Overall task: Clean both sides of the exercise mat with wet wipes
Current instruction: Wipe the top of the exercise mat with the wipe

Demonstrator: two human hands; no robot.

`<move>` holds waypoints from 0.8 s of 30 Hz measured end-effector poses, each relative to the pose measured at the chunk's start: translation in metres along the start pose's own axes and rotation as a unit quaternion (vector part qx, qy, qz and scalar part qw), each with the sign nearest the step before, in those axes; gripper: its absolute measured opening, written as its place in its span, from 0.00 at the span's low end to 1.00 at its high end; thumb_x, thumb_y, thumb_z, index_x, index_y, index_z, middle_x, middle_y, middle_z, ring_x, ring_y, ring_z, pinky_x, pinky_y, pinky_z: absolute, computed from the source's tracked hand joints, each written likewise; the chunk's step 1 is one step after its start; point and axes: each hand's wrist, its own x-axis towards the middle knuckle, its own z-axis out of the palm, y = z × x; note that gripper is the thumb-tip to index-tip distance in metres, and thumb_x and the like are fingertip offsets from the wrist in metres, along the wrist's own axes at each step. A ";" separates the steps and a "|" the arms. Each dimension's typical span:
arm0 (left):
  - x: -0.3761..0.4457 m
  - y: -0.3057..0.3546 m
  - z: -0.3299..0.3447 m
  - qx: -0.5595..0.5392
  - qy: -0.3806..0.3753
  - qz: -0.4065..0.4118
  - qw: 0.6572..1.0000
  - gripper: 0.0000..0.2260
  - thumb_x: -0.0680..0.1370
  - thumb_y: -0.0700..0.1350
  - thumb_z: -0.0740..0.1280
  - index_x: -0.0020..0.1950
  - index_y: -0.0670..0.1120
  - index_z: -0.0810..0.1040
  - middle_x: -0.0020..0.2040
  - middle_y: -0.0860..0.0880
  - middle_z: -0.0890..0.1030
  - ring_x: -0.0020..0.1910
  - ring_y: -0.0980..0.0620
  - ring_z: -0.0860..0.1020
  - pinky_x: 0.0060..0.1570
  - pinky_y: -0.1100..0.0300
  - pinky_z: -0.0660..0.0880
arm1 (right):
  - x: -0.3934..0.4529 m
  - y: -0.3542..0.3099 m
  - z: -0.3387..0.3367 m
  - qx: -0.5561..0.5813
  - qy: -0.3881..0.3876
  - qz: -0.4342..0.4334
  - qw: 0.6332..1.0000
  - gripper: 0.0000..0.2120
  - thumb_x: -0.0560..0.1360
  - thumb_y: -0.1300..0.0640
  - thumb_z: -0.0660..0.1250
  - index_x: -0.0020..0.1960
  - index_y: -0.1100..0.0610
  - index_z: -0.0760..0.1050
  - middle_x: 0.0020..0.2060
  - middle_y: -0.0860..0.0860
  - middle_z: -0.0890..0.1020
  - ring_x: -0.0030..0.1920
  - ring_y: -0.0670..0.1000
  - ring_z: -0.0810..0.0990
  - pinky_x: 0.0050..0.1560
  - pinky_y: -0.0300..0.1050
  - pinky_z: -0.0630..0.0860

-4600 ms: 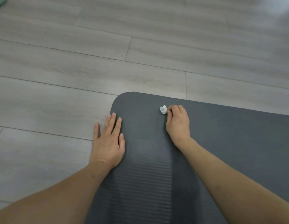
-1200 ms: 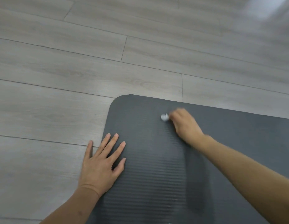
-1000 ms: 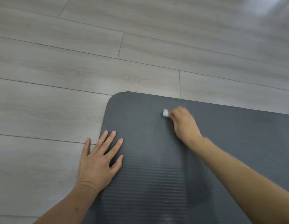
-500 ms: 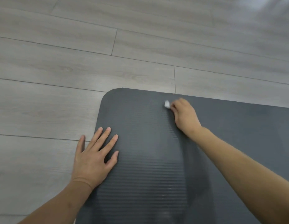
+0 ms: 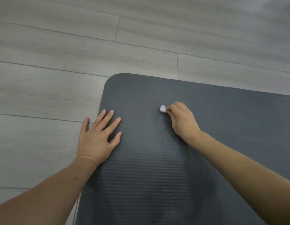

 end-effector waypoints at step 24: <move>0.001 0.004 -0.003 0.006 0.020 -0.050 0.999 0.25 0.82 0.51 0.51 0.75 0.46 0.75 0.79 0.52 0.70 0.79 0.55 0.65 0.78 0.34 0.49 | 0.051 -0.043 0.024 -0.038 -0.018 -0.118 0.992 0.05 0.78 0.65 0.61 0.45 0.60 0.74 0.41 0.56 0.74 0.41 0.59 0.71 0.42 0.57 0.74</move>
